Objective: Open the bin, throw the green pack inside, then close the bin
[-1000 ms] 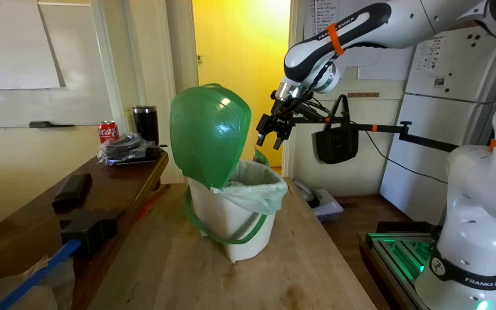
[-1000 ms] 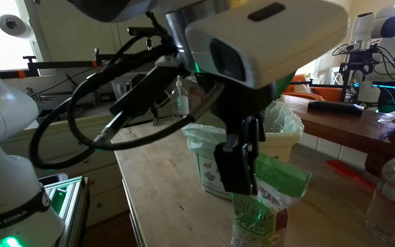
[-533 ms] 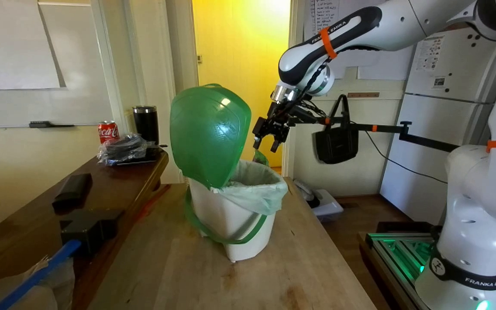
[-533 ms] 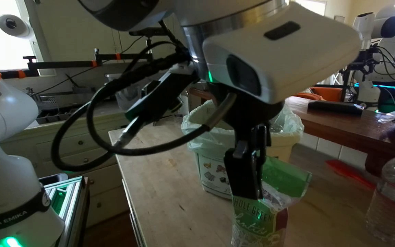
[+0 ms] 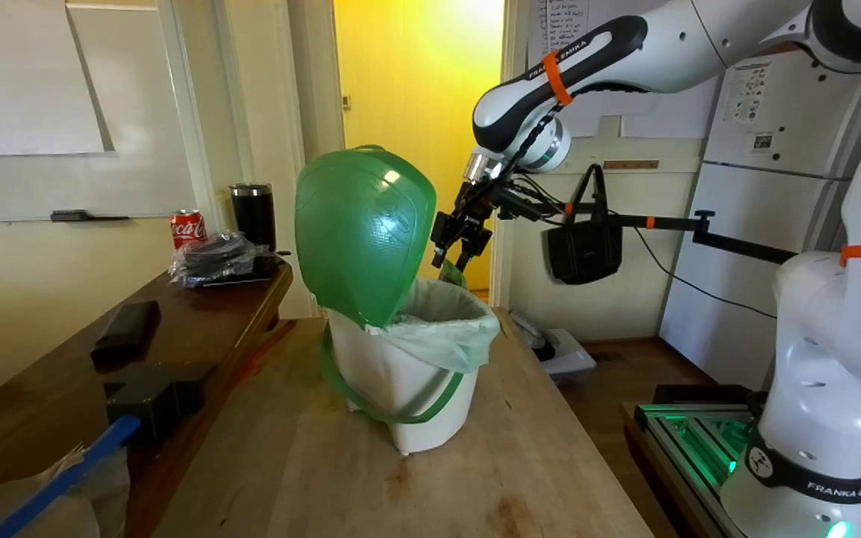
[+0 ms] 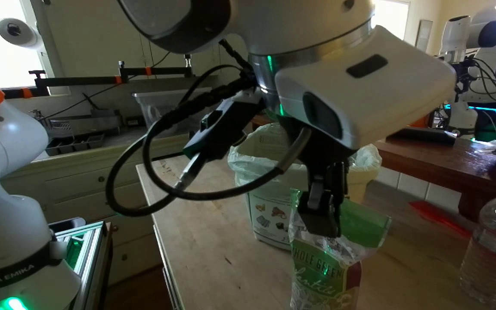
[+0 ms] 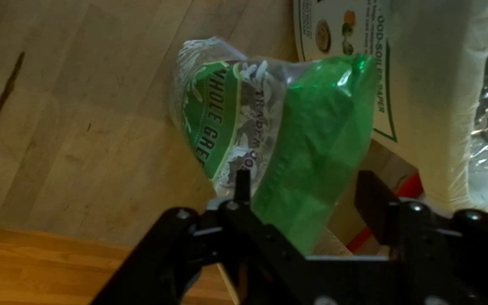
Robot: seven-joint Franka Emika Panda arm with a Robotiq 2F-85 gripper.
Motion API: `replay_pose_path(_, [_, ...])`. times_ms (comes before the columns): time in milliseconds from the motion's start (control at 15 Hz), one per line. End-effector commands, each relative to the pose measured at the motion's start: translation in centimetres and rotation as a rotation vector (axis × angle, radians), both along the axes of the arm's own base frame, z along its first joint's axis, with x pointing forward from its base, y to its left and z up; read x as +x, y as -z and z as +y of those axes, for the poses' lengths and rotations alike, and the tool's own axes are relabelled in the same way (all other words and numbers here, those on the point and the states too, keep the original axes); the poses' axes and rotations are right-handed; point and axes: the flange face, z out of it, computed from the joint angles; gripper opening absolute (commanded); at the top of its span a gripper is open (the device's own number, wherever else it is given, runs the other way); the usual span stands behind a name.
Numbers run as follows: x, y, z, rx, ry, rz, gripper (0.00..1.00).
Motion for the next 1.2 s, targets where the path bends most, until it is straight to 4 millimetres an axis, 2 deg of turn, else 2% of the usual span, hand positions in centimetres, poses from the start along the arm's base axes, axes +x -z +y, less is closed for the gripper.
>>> replay_pose_path(0, [0.8,0.5,-0.4,0.0,0.012,-0.008,0.35])
replay_pose_path(267, [1.0,1.0,-0.4,-0.002,0.005,0.01,0.05])
replay_pose_path(333, [1.1,1.1,-0.4,-0.002,0.005,0.015,0.01])
replay_pose_path(600, [0.8,0.7,-0.7,-0.001,0.003,0.027,0.01])
replay_pose_path(1133, [-1.5,-2.8,-0.6,-0.067,-0.033,0.01,0.01])
